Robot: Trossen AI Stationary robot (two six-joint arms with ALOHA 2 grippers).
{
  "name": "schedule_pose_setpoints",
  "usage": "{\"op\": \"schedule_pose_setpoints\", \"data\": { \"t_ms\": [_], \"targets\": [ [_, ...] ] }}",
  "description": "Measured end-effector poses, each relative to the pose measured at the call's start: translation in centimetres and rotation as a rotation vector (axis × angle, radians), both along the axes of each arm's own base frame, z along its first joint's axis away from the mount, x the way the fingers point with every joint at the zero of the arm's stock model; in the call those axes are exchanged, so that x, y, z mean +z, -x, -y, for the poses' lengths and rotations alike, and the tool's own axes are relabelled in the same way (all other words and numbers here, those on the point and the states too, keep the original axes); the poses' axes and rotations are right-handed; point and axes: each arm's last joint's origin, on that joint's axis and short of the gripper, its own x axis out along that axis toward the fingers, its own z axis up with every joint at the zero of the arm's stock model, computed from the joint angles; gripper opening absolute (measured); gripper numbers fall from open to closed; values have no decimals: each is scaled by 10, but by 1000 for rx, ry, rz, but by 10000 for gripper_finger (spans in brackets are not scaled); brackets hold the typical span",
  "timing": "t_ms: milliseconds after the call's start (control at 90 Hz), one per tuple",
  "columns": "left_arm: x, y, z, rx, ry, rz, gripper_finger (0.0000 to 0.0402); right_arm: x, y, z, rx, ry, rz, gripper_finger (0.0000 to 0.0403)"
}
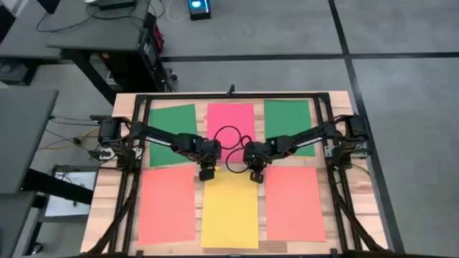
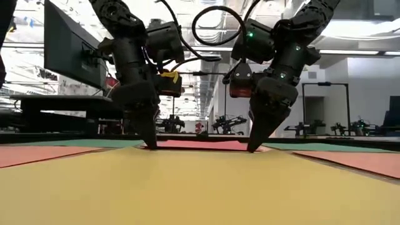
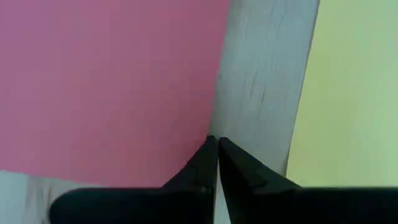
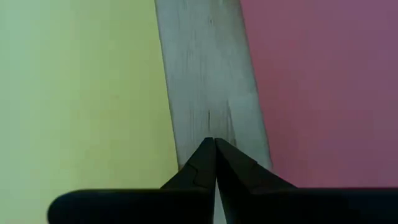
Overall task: Organize paper
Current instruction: Stack the pink paper on top of the pink paper
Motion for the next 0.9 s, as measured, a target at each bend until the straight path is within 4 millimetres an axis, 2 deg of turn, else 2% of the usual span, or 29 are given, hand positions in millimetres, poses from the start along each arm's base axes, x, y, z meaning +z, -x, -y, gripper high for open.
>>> {"op": "schedule_pose_setpoints", "data": {
  "t_ms": [567,900],
  "targets": [
    [0,0,-1,9,-16,6,0,0,0,15,-56,30,3,0],
    [0,-1,-1,11,-22,8,0,0,0,16,-61,32,2,0]
  ]
}}
